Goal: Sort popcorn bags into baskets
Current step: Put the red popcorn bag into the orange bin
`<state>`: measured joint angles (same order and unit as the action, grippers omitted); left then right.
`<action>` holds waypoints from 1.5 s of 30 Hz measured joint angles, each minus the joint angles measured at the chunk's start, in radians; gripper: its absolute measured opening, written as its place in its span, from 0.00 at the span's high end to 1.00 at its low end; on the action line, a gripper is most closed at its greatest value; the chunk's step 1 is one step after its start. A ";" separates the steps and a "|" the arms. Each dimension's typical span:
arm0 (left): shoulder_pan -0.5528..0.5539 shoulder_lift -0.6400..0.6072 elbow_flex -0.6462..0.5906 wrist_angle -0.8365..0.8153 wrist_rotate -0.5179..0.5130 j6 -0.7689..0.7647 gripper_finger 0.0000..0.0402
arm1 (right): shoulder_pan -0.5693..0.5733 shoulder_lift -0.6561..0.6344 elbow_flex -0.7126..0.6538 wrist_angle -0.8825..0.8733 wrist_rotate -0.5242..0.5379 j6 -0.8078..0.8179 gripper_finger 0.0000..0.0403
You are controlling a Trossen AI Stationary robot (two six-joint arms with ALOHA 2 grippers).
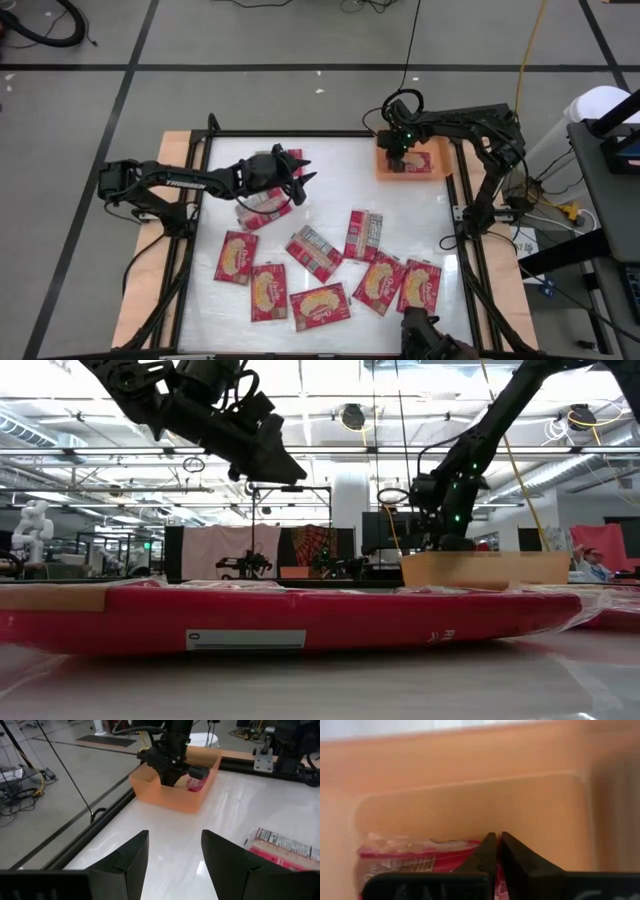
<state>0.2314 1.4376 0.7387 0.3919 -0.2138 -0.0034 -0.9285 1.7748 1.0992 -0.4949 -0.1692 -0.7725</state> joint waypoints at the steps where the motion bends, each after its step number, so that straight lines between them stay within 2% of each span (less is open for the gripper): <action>1: 0.000 0.000 0.000 0.008 0.000 0.003 0.54 | 0.001 -0.021 0.000 0.001 0.006 0.018 0.98; 6: 0.003 0.000 0.000 0.078 0.000 0.005 0.54 | 0.025 -0.162 0.001 0.007 0.115 0.103 1.00; 14: 0.007 0.006 0.000 0.268 0.000 0.052 0.52 | 0.082 -0.412 0.001 0.092 0.122 0.270 1.00; 17: 0.010 0.028 0.000 0.376 0.011 0.082 0.46 | 0.122 -0.490 0.002 0.160 0.120 0.309 1.00; 20: 0.018 0.076 0.004 0.511 0.043 0.079 0.37 | 0.170 -0.546 0.002 0.218 0.119 0.355 1.00; 23: 0.022 0.136 0.019 0.575 0.055 0.052 0.27 | 0.219 -0.583 0.002 0.277 0.119 0.432 1.00; 28: 0.004 0.244 0.086 0.609 0.057 0.050 0.15 | 0.298 -0.595 0.002 0.352 0.117 0.547 1.00; 32: -0.012 0.328 0.151 0.607 0.060 0.041 0.12 | 0.367 -0.588 0.002 0.385 0.123 0.594 1.00; 36: -0.019 0.388 0.205 0.610 0.000 0.002 0.17 | 0.428 -0.578 0.002 0.407 0.171 0.622 1.00; 39: -0.017 0.409 0.227 0.607 -0.024 -0.005 0.26 | 0.455 -0.575 0.002 0.419 0.172 0.623 1.00; 42: -0.013 0.409 0.234 0.609 -0.023 0.019 0.43 | 0.475 -0.574 0.002 0.396 0.172 0.621 1.00; 45: -0.001 0.409 0.234 0.605 -0.008 0.021 0.67 | 0.482 -0.587 0.002 0.352 0.172 0.601 1.00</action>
<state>0.2307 1.8469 0.9726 0.9970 -0.2218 0.0173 -0.4469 1.1875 1.1015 -0.1434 0.0029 -0.1713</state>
